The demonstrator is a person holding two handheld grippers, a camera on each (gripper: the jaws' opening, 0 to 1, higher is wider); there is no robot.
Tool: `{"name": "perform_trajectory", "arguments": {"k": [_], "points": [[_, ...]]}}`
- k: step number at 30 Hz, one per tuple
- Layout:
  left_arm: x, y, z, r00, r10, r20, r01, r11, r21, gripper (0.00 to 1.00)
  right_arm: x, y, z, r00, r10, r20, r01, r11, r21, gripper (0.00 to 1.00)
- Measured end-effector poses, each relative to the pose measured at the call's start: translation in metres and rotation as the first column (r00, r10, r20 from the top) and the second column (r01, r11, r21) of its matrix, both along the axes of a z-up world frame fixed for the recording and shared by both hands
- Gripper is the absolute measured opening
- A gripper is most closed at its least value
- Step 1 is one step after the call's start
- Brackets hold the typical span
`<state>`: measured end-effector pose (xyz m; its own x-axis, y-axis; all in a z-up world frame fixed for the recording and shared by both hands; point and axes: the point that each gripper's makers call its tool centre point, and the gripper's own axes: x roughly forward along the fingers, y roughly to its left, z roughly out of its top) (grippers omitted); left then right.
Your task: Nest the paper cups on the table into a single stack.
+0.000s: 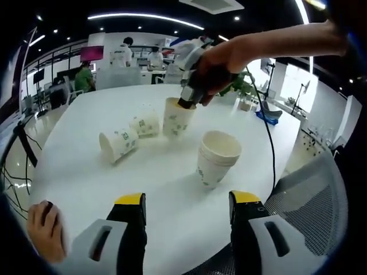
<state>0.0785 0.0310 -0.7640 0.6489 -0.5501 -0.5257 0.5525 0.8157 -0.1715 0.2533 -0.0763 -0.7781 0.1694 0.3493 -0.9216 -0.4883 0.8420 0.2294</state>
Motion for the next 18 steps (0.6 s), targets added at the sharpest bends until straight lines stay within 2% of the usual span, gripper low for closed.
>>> {"name": "perform_trajectory", "arguments": {"k": [18], "points": [[-0.003, 0.000, 0.004, 1.000, -0.008, 0.010, 0.008, 1.000, 0.002, 0.58, -0.009, -0.006, 0.039, 0.993, 0.105, 0.045, -0.105, 0.994, 0.003, 0.00]]}}
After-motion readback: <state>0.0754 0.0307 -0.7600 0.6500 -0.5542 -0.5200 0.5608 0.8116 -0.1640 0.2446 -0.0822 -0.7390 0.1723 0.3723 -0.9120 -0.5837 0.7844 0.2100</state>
